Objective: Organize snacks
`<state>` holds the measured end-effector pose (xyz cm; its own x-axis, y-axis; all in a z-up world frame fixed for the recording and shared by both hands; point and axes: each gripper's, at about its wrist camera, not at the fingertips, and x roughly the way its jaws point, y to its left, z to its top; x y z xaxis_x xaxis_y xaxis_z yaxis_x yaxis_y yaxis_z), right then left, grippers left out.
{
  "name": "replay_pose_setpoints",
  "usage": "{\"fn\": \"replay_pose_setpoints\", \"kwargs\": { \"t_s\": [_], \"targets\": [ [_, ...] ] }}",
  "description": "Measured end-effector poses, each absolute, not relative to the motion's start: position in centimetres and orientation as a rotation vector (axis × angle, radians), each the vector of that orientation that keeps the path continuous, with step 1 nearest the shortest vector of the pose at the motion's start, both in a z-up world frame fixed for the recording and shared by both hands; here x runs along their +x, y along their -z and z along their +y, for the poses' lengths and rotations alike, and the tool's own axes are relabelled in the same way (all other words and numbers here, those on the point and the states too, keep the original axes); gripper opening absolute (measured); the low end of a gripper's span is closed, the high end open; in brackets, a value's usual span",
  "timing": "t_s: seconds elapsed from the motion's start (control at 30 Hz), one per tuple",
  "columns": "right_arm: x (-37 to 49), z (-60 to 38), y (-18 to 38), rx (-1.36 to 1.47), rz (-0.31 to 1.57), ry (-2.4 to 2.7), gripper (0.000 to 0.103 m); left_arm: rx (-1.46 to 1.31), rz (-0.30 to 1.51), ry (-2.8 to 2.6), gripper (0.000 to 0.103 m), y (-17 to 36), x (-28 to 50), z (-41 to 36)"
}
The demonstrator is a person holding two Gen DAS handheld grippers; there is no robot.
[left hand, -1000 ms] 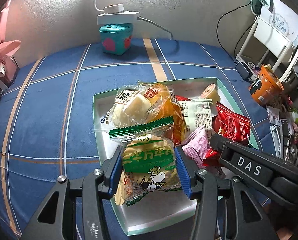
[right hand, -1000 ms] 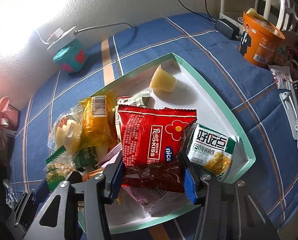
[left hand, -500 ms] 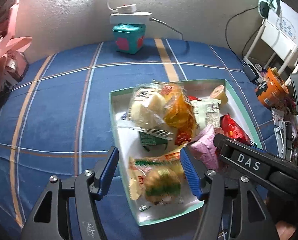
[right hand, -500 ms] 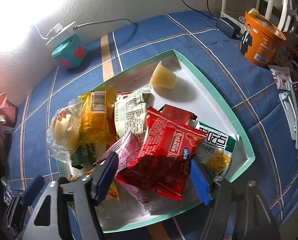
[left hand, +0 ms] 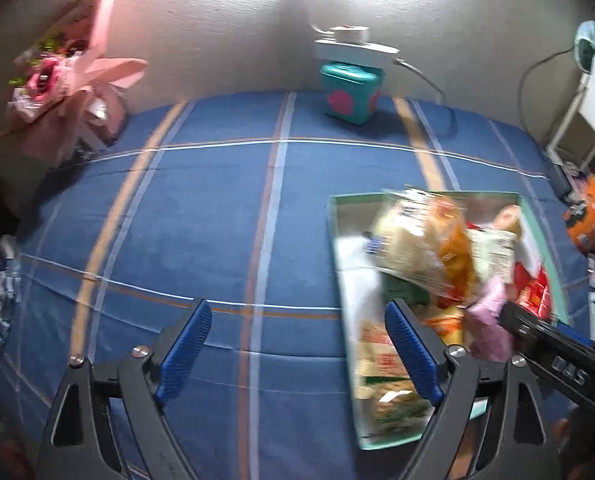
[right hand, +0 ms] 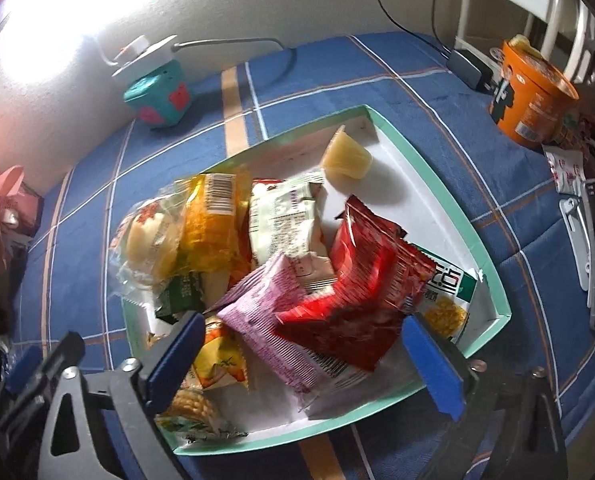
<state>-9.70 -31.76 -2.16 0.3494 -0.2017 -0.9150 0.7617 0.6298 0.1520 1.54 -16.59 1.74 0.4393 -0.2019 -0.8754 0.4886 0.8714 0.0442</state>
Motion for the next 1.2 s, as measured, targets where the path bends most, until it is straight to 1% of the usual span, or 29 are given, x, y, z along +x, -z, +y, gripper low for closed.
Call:
{"fn": "replay_pose_setpoints", "kwargs": {
  "t_s": [0.27,0.57,0.9,1.2],
  "targets": [
    [-8.8,-28.0,1.8,0.559,1.055,0.603,0.103,0.341,1.010,0.346,0.090,-1.9,2.5,-13.2],
    [-9.7,-23.6,1.5,0.476,1.069,0.554,0.103,0.389,1.000,0.312,0.090,-2.1,0.5,-9.7],
    [-11.7,-21.7,0.8,0.450,1.060,0.554,0.103,0.417,0.992,0.337,0.090,-1.9,-1.8,-7.6],
    [-11.9,-21.3,0.4,0.429,1.053,0.566,0.103,0.406,0.993,0.339,0.090,-2.1,-2.0,-7.2]
  ]
}}
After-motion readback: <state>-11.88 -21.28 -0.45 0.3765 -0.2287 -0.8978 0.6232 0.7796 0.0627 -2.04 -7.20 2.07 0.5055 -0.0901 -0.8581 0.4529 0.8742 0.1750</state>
